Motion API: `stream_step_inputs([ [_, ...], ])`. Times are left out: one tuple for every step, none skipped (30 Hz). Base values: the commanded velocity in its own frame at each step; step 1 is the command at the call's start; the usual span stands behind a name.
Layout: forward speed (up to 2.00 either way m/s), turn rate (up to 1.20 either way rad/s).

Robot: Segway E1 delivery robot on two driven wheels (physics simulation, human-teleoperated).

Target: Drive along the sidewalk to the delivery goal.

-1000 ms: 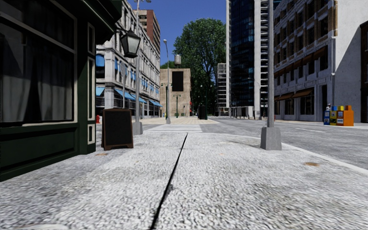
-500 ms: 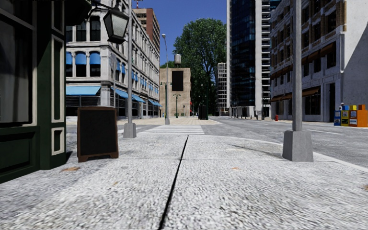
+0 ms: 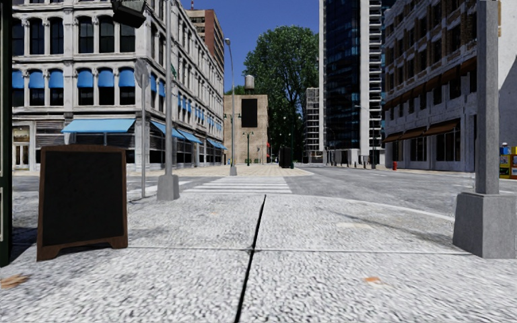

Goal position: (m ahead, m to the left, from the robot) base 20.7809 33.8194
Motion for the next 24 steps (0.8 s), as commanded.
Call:
stream_step_inputs([
  [2.00,0.00],
  [2.00,0.00],
  [2.00,0.00],
  [2.00,0.00],
  [2.00,0.00],
  [2.00,0.00],
  [2.00,0.00],
  [2.00,0.00],
  [2.00,0.00],
  [2.00,0.00],
  [2.00,0.00],
  [2.00,0.00],
  [2.00,0.00],
  [2.00,0.00],
  [2.00,0.00],
  [2.00,0.00],
  [2.00,0.00],
  [2.00,0.00],
  [2.00,0.00],
  [2.00,0.00],
  [2.00,0.00],
  [2.00,0.00],
  [2.00,0.00],
  [2.00,0.00],
])
